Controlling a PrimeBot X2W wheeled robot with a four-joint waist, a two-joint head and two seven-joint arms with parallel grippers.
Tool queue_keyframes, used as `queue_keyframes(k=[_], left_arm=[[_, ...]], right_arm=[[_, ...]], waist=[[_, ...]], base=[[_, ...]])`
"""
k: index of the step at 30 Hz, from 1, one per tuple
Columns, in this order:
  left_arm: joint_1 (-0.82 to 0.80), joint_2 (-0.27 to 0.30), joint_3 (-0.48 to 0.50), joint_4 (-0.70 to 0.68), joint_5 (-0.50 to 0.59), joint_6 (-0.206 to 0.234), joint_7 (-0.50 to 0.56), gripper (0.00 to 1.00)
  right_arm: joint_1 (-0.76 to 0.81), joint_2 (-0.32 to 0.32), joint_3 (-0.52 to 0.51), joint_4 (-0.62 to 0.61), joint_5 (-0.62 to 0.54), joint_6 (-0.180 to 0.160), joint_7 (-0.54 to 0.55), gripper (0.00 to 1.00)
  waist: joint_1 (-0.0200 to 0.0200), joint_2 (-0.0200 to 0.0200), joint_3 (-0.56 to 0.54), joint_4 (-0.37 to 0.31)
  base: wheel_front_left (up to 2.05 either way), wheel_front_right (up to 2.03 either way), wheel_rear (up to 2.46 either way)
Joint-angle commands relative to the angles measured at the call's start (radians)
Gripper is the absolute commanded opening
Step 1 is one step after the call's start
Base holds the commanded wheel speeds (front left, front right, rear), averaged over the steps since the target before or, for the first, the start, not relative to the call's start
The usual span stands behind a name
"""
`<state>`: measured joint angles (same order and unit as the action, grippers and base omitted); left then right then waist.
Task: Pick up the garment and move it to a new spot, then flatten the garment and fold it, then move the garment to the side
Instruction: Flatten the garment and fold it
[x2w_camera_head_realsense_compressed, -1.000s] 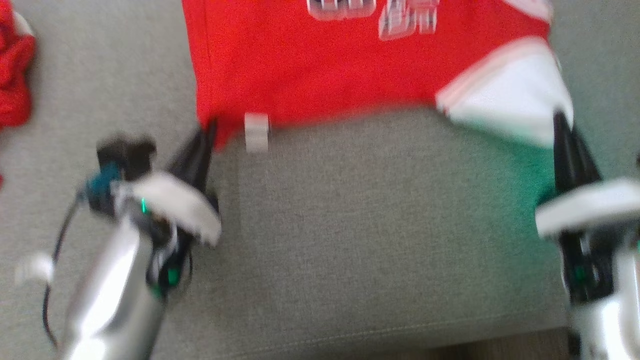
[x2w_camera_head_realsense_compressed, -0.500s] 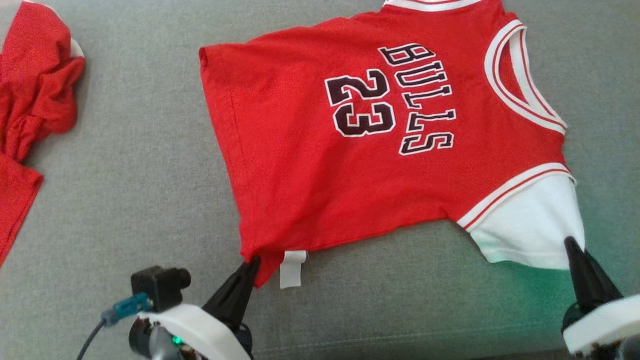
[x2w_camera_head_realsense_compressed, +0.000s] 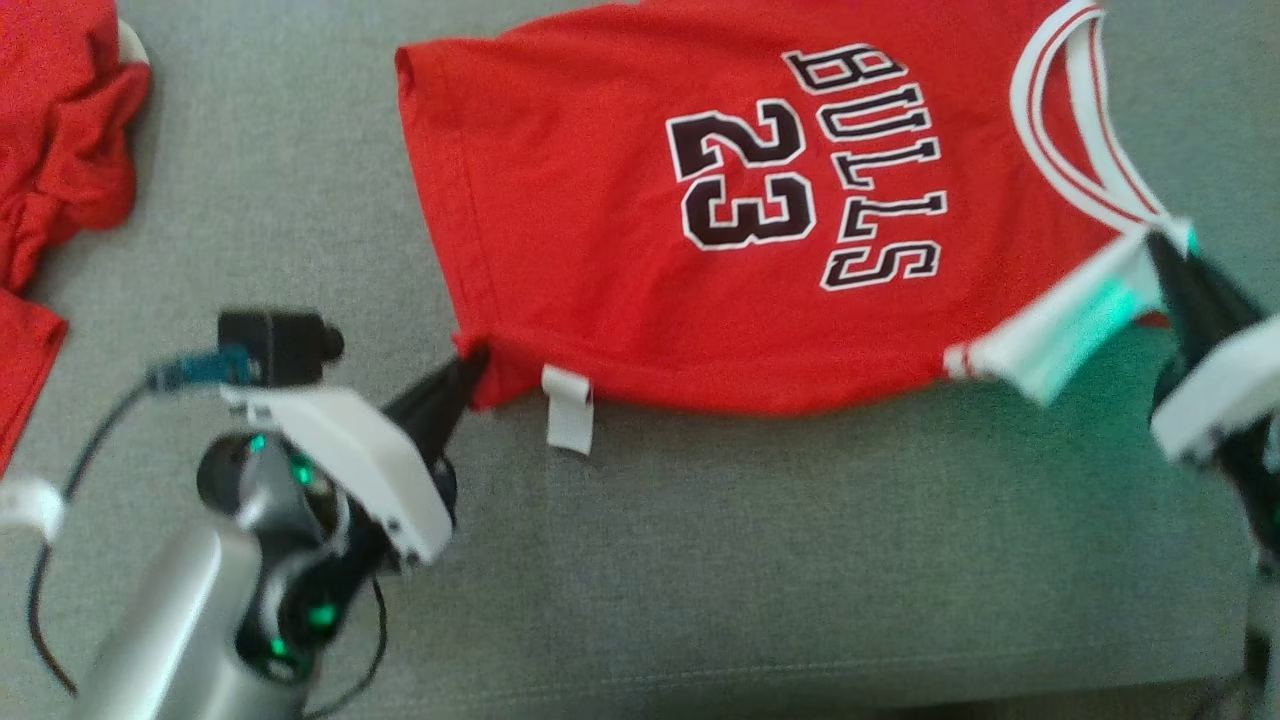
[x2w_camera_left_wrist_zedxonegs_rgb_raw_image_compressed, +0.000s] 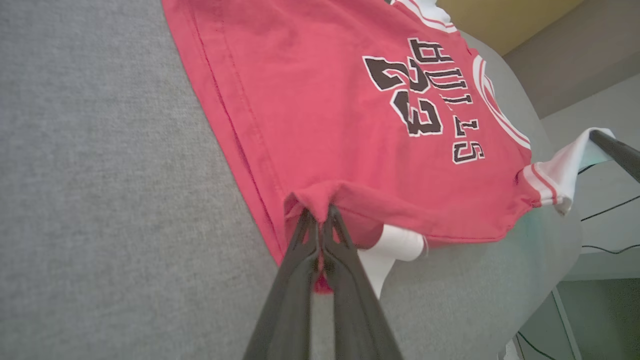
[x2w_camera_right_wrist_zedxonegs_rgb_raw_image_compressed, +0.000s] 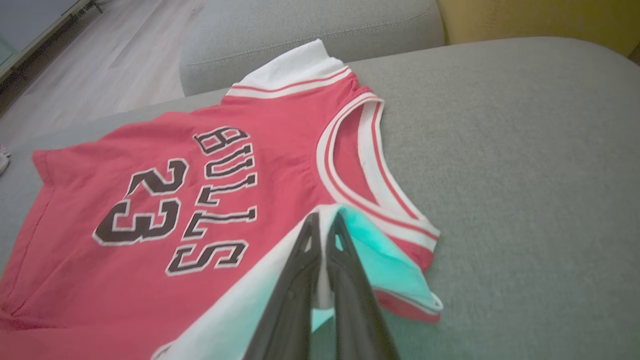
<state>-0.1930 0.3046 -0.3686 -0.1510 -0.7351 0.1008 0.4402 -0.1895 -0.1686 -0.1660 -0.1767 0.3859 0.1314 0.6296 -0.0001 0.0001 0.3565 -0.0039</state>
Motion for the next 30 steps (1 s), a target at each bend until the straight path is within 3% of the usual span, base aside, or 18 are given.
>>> queue_keyframes(k=[1,11,12,13,14,15,23,30], left_arm=[[-0.077,0.020,0.054,-0.016,-0.014,0.014,0.024,0.00],[-0.254,-0.006,0.043,0.121,-0.016,0.047,0.105,0.00],[-0.263,-0.010,0.043,0.137,-0.015,0.053,0.108,0.00],[-0.270,-0.011,0.038,0.149,-0.012,0.053,0.112,0.01],[-0.273,-0.010,0.033,0.157,-0.011,0.049,0.115,0.25],[-0.274,-0.009,0.037,0.167,-0.015,0.048,0.113,1.00],[-0.184,0.013,0.100,0.074,-0.053,0.043,0.049,1.00],[-0.062,0.045,0.071,0.004,-0.043,0.042,0.062,1.00]], right_arm=[[-0.072,-0.025,0.022,-0.009,0.006,-0.001,0.018,0.00],[-0.303,-0.071,0.062,0.200,-0.009,-0.001,0.019,0.00],[-0.322,-0.067,0.064,0.221,-0.013,-0.001,0.004,0.33],[-0.340,-0.066,0.068,0.238,-0.020,-0.001,-0.016,1.00],[-0.353,-0.065,0.072,0.256,-0.026,-0.001,-0.030,1.00],[-0.374,-0.061,0.068,0.281,-0.029,-0.001,-0.059,1.00],[-0.313,-0.082,0.079,0.271,-0.013,-0.001,-0.096,1.00],[-0.201,-0.136,0.070,0.222,-0.029,-0.001,-0.054,1.00]], waist=[[0.0001,-0.0001,0.027,0.007],[0.0001,-0.0001,0.077,0.023],[0.0001,-0.0001,0.079,0.022],[0.0001,-0.0001,0.080,0.021],[0.0001,-0.0001,0.079,0.019],[0.0001,-0.0001,0.080,0.017],[0.0001,-0.0001,0.050,-0.005],[0.0001,-0.0001,0.073,-0.002]], base=[[0.00,0.00,0.00],[0.00,0.00,0.00],[0.00,0.00,0.00],[0.00,0.00,0.00],[0.00,0.00,0.00],[0.00,0.00,0.00],[0.00,0.00,0.00],[0.00,0.00,0.00]])
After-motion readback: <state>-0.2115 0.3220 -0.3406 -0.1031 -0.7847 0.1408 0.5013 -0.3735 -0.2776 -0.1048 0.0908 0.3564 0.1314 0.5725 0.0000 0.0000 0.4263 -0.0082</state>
